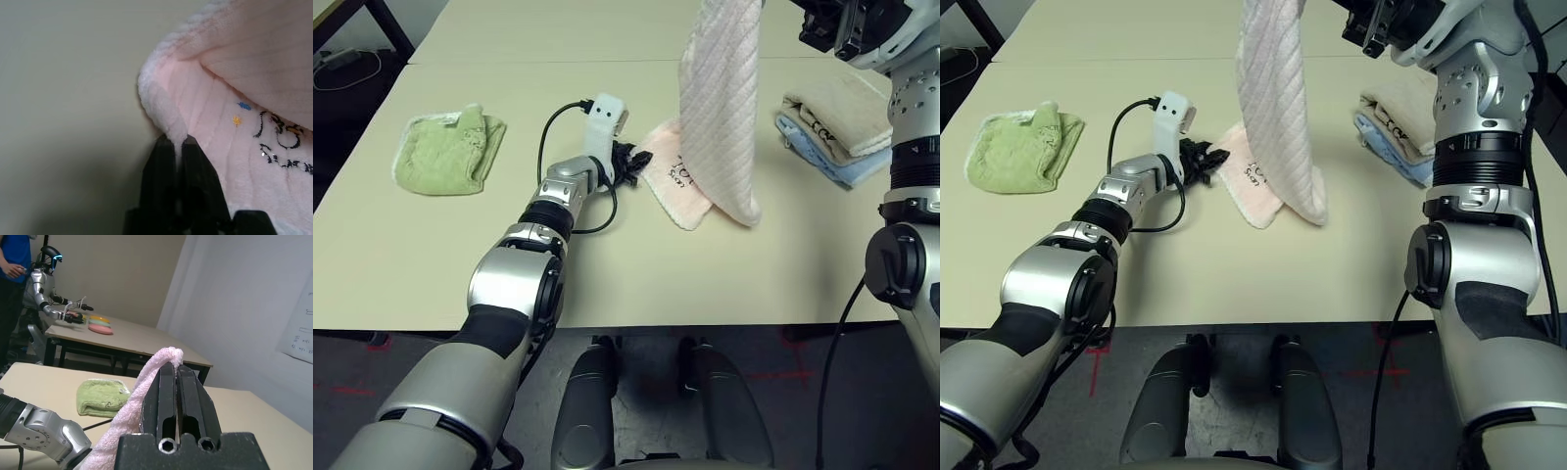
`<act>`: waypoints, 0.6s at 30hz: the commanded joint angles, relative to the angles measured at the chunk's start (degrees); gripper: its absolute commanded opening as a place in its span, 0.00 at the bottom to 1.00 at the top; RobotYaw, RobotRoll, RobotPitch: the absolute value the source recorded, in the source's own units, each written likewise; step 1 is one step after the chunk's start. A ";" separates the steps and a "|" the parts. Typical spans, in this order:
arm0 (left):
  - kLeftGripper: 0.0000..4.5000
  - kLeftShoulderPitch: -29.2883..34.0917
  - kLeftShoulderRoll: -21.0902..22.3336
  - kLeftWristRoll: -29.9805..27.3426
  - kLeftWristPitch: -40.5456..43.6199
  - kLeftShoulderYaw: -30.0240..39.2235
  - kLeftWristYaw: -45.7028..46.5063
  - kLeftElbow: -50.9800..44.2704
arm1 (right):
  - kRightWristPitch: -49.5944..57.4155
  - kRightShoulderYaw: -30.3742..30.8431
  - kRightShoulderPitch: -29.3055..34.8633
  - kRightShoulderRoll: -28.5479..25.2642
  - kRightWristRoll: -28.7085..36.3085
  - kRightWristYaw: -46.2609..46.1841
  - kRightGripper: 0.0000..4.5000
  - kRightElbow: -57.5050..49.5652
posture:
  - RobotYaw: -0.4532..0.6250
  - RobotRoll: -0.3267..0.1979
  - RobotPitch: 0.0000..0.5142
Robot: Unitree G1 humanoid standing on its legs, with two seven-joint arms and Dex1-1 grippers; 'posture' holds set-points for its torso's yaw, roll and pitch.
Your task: Fold the towel and set it aside.
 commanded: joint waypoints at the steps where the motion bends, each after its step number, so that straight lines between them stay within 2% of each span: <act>1: 0.00 0.03 2.10 0.17 1.60 0.18 -2.18 -0.62 | -0.96 -0.42 0.04 0.28 0.71 -0.59 0.00 2.11 | 0.42 0.62 0.50; 7: 0.00 2.49 8.04 -2.98 4.52 2.48 -4.99 -8.81 | -4.79 -2.35 2.65 -1.38 -0.55 -3.38 0.00 9.93 | 0.45 0.62 0.49; 9: 0.00 5.17 10.37 -4.36 7.52 3.36 -5.37 -15.20 | -6.06 -2.85 4.34 -2.29 -1.02 -4.86 0.00 12.33 | 0.46 0.62 0.49; 14: 0.00 15.72 17.37 -7.86 19.76 4.28 -7.75 -37.91 | -8.27 -2.96 10.78 -5.29 -3.55 -7.67 0.00 16.23 | 0.47 0.62 0.50; 18: 0.00 20.71 22.95 -10.75 28.92 4.51 -10.59 -51.07 | -9.60 -4.15 12.38 -7.71 -4.33 -10.84 0.00 18.32 | 0.47 0.62 0.50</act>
